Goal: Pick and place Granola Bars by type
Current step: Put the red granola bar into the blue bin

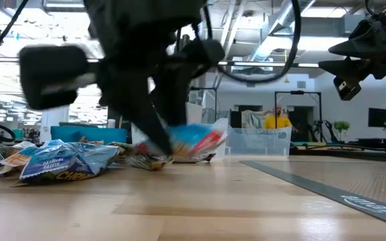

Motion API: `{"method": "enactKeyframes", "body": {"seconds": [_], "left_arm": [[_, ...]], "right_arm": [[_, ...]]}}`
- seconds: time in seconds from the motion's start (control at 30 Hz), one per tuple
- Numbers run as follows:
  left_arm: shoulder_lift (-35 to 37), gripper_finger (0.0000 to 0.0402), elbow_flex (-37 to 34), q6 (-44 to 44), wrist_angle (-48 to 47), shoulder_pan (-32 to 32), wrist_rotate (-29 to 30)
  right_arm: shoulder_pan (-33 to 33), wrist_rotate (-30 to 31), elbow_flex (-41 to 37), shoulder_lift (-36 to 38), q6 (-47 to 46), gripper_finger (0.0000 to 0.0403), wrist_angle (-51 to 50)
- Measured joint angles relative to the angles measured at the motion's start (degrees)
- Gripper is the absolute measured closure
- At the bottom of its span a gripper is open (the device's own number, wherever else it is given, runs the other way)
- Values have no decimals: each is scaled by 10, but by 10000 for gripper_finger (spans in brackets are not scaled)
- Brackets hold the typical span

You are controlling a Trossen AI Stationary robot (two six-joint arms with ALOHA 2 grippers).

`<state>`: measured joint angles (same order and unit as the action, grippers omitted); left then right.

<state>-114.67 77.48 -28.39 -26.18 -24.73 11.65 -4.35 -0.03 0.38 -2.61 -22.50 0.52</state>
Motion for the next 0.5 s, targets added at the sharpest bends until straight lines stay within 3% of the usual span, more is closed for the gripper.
{"method": "enactKeyframes", "body": {"seconds": [0.5], "left_arm": [[3,329,236,136,-207,79,64]], "right_arm": [[0,0,0,0,0,261,0]]}}
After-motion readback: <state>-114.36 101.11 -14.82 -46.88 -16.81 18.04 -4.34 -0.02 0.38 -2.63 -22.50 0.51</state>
